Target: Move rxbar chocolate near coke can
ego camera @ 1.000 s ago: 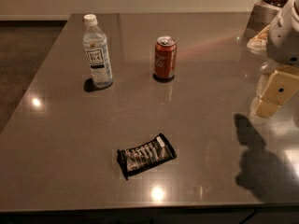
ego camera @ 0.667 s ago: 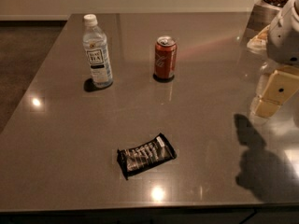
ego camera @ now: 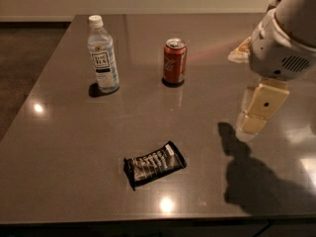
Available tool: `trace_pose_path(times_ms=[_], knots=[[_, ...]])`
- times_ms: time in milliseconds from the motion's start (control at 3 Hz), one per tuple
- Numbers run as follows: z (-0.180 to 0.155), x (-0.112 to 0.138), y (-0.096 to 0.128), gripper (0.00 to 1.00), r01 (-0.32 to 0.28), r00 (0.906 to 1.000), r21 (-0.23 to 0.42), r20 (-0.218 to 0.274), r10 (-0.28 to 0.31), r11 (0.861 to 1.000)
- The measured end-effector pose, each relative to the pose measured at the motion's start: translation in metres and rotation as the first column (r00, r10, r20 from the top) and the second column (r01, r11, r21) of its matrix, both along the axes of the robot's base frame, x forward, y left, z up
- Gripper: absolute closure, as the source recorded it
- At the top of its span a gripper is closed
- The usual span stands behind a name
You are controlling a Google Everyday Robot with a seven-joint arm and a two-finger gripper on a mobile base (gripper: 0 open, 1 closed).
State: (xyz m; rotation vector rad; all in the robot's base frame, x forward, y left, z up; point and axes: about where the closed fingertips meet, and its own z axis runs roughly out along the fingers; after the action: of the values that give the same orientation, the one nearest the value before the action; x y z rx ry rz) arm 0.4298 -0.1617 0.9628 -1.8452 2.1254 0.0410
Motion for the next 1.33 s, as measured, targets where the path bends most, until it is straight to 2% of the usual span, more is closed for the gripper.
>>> trace_pose_path(times_ms=[333,667,1333], knots=[[-0.013,-0.008,0.039,0.00,-0.067,0.9973,0.056,-0.025,0.069,0.996],[-0.035,-0.022,0.080,0.00,-0.141,0.9877,0.116,-0.052,0.148,0.983],[-0.072,-0.043,0.127,0.00,-0.247,0.9611,0.172,-0.083,0.263,0.954]])
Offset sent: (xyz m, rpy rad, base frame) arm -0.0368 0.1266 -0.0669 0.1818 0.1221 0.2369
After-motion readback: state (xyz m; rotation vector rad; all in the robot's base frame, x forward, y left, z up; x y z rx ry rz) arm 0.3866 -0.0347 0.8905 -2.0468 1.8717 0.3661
